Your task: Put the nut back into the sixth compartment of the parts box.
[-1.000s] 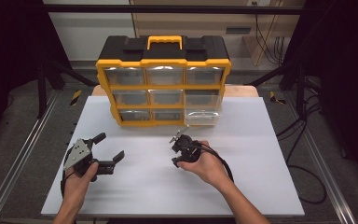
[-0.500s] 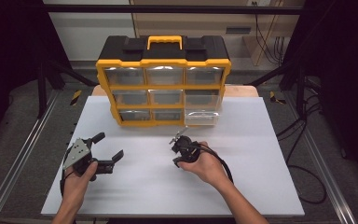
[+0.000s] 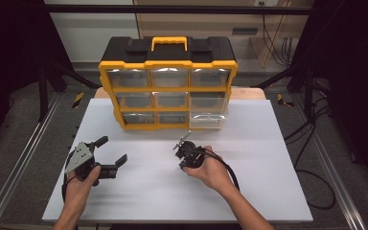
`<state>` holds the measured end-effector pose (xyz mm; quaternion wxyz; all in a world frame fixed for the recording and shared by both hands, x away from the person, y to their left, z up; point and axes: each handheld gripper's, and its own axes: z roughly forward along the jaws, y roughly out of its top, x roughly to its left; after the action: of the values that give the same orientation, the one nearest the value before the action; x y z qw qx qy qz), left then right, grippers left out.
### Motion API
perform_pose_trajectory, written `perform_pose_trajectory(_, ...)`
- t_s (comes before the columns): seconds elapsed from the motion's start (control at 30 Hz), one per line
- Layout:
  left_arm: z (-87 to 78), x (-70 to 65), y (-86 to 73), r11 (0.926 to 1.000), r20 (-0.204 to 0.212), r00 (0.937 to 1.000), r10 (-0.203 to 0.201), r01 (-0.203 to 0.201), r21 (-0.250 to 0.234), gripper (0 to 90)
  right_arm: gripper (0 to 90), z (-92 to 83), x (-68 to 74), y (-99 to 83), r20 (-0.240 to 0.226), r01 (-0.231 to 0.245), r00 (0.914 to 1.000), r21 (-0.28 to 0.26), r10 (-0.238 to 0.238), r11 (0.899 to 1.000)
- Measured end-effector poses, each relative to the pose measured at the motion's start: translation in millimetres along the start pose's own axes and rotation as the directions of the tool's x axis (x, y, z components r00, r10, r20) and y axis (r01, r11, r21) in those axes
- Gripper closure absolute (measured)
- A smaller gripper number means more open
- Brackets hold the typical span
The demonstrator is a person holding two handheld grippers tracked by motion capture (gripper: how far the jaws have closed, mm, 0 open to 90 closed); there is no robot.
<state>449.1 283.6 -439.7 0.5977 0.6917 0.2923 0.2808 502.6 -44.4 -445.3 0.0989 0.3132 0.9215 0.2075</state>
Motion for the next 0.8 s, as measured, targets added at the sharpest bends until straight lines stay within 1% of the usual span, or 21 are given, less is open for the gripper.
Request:
perform_pose_trajectory(0.13,0.2,0.3,-0.2,1.0000,-0.002,1.0000,0.000,0.000,0.002,0.6,70.0,-0.6,0.6,-1.0,-0.002,-0.005,1.0000,-0.007,0.004,1.000)
perform_pose_trajectory(0.33,0.2,0.3,-0.2,1.0000,-0.001,1.0000,-0.001,0.001,0.003,0.6,70.0,-2.6,-0.4,-2.2,0.000,0.014,0.9999,-0.019,-0.014,1.000)
perform_pose_trajectory(0.47,-0.6,0.9,0.2,1.0000,-0.002,1.0000,-0.001,0.001,-0.001,0.6,70.1,-8.4,-1.8,-3.6,0.008,-0.001,1.0000,-0.042,0.001,0.999)
perform_pose_trajectory(0.57,0.0,0.7,-0.3,0.9999,-0.001,1.0000,-0.009,0.009,-0.005,0.6,70.1,-14.0,-2.6,-5.6,0.015,0.002,0.9999,-0.048,-0.001,0.999)
perform_pose_trajectory(0.6,-0.2,0.9,-0.2,1.0000,0.000,1.0000,-0.006,0.006,-0.003,0.6,70.1,-16.6,-1.4,-6.3,0.011,-0.013,0.9998,-0.056,0.014,0.998)
perform_pose_trajectory(0.67,-0.1,0.7,-0.1,0.9999,0.001,0.9999,-0.010,0.010,-0.009,0.6,70.1,-19.8,-3.6,-8.4,0.028,0.009,0.9996,-0.057,-0.007,0.998)
perform_pose_trajectory(0.7,-0.1,0.8,-0.2,0.9999,0.001,0.9999,-0.014,0.014,-0.010,0.6,70.1,-21.7,-3.3,-9.2,0.027,0.004,0.9996,-0.060,-0.003,0.998)
perform_pose_trajectory(0.73,-0.3,0.9,-0.2,0.9997,0.002,0.9998,-0.018,0.018,-0.013,0.6,70.1,-23.2,-4.2,-10.1,0.036,0.010,0.9993,-0.063,-0.008,0.998)
perform_pose_trajectory(0.77,-0.6,1.1,-0.1,0.9996,0.004,0.9997,-0.023,0.023,-0.017,0.6,70.1,-24.6,-4.3,-10.8,0.037,0.004,0.9993,-0.065,-0.001,0.998)
perform_pose_trajectory(0.8,-1.1,1.7,0.0,0.9994,0.008,0.9996,-0.028,0.028,-0.021,0.6,70.1,-25.9,-5.0,-11.5,0.042,0.009,0.9991,-0.069,-0.006,0.998)
